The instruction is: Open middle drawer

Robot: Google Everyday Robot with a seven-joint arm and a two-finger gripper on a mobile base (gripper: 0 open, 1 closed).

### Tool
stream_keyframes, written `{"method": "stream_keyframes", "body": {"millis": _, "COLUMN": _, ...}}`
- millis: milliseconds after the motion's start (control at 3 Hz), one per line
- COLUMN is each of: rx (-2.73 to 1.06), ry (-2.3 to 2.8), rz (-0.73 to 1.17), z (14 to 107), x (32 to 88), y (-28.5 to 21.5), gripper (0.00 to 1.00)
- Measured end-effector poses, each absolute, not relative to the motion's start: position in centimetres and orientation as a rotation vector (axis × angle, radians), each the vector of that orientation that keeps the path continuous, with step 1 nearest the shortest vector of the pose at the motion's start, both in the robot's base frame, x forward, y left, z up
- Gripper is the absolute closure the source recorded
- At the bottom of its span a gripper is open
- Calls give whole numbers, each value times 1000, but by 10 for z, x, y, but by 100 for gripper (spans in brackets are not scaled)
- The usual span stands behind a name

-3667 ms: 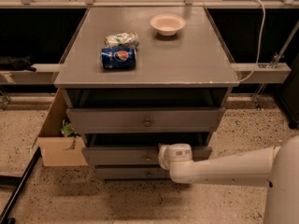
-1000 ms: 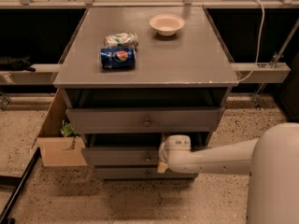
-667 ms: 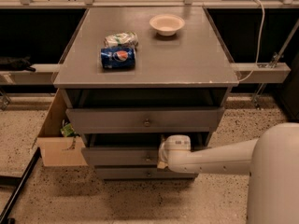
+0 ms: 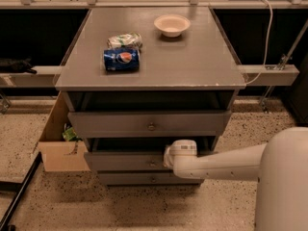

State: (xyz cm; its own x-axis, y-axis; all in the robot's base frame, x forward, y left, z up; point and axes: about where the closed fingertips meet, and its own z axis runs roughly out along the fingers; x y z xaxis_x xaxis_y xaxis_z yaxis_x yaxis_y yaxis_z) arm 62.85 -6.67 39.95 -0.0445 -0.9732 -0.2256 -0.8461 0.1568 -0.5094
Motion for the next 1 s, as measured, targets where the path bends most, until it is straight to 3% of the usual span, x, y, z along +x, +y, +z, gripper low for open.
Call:
{"method": "stream_keyframes", "body": {"millis": 333, "rx": -1728, "ry": 1940, "rz": -305, "z": 392, "x": 608, "y": -78, "gripper": 87}}
{"method": "stream_keyframes", "body": {"millis": 667, "rx": -1728, "ry": 1940, "rz": -305, "z": 394, "x": 608, "y": -78, "gripper": 100}}
{"method": "stream_keyframes", "body": {"millis": 1000, "rx": -1728, "ry": 1940, "rz": -305, "z": 394, "x": 608, "y": -78, "gripper": 100}}
